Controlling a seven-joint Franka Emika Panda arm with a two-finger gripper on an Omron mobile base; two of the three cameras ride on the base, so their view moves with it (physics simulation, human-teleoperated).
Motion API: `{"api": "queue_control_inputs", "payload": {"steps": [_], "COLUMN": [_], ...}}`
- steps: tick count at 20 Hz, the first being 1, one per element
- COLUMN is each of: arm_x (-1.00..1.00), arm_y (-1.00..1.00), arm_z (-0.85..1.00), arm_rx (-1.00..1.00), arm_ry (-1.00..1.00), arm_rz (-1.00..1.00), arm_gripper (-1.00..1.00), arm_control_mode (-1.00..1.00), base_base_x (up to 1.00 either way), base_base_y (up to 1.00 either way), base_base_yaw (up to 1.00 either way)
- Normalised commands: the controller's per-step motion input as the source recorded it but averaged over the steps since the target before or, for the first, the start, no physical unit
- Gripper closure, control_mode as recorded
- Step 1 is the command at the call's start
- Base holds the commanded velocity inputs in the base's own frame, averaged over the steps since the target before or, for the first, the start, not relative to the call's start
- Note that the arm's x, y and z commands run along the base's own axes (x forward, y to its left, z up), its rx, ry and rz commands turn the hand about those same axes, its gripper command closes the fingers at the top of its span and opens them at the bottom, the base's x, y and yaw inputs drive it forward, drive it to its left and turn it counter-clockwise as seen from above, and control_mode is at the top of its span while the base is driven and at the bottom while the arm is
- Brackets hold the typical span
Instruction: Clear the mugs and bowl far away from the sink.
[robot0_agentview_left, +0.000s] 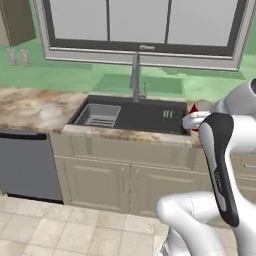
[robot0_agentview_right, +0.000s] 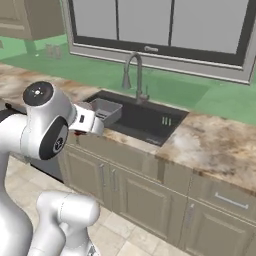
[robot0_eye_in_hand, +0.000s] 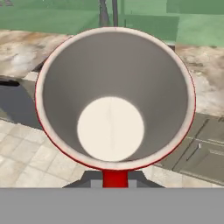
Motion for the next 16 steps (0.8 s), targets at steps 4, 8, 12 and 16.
{"api": "queue_control_inputs", "payload": {"steps": [4,8,12,16], "arm_x": [0.0,0.0,0.0,0.0], "arm_y": [0.0,0.0,0.0,0.0], "arm_z": [0.0,0.0,0.0,0.0], "arm_rx": [0.0,0.0,0.0,0.0], "arm_ry": [0.0,0.0,0.0,0.0], "arm_rz": [0.0,0.0,0.0,0.0], "arm_gripper": [1.0,1.0,1.0,1.0], "arm_control_mode": [1.0,1.0,1.0,1.0], "base_base_x": [-0.05,0.0,0.0,0.0], "base_base_y": [1.0,0.99,0.69,0.39], "base_base_yaw": [0.59,0.75,0.87,0.97]}}
